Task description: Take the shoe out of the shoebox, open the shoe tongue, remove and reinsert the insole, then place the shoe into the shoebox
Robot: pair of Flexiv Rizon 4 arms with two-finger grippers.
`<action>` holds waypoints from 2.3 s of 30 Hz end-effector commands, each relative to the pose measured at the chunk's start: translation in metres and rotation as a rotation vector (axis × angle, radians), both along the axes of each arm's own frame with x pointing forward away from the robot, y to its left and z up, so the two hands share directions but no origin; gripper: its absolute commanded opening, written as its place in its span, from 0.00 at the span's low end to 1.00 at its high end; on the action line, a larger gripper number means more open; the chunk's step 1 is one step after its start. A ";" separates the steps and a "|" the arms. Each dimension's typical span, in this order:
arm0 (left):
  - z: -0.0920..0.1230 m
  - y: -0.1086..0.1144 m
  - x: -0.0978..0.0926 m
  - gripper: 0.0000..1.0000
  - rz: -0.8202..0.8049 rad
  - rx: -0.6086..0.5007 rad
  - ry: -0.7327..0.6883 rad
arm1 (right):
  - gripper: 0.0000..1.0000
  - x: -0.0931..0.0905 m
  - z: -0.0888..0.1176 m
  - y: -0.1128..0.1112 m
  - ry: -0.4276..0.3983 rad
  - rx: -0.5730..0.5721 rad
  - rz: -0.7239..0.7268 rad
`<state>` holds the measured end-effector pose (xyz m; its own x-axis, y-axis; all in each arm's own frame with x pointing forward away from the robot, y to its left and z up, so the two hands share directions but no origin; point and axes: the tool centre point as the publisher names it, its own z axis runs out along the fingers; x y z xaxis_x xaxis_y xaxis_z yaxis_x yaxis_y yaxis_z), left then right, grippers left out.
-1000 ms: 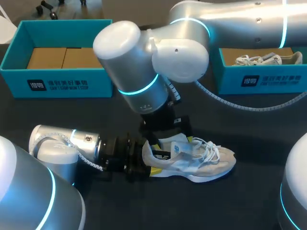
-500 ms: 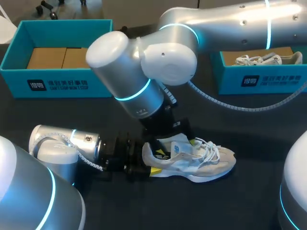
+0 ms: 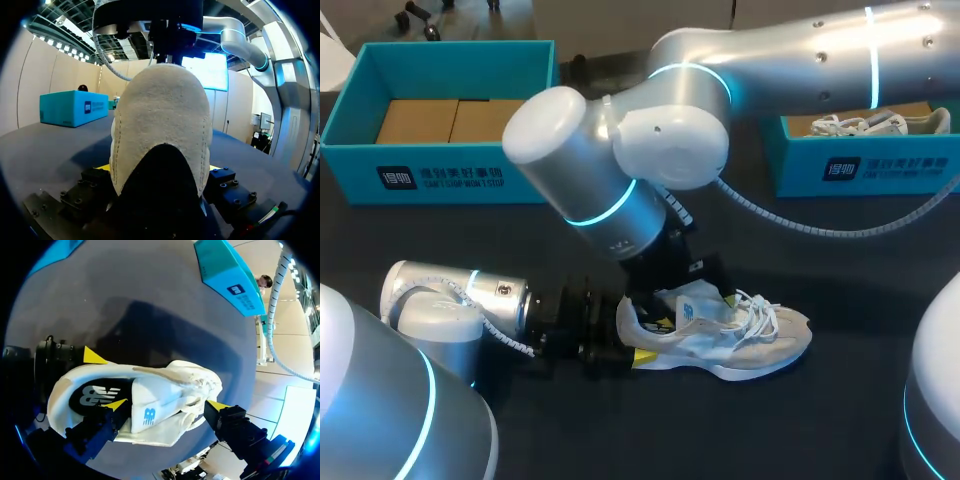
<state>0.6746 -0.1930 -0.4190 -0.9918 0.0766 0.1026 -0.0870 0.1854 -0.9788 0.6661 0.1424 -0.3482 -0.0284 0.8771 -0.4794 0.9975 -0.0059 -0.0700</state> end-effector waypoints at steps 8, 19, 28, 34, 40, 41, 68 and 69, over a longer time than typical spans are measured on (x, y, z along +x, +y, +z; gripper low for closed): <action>-0.001 0.000 0.001 0.00 -0.001 0.003 0.001 | 1.00 -0.005 0.003 -0.015 -0.339 -0.038 -0.574; -0.001 0.000 0.001 0.00 -0.001 0.003 0.001 | 1.00 -0.007 0.019 -0.027 -0.362 -0.042 -0.615; -0.001 0.000 0.001 0.00 -0.001 0.003 0.001 | 1.00 -0.004 0.013 -0.022 -0.362 0.004 -0.665; -0.001 0.000 0.001 0.00 -0.001 0.003 0.001 | 1.00 -0.010 0.014 -0.010 -0.354 0.012 -0.709; -0.001 0.000 0.001 0.00 -0.001 0.003 0.001 | 0.44 -0.014 0.015 -0.007 -0.363 0.027 -0.730; -0.001 0.000 0.001 0.00 -0.001 0.003 0.001 | 0.43 -0.014 0.014 -0.008 -0.364 0.031 -0.730; -0.001 0.000 0.001 0.00 -0.001 0.003 0.001 | 0.00 -0.008 0.025 -0.032 -0.299 0.205 -0.791; -0.001 0.000 0.001 0.00 -0.001 0.003 0.001 | 0.00 -0.008 0.025 -0.033 -0.295 0.219 -0.790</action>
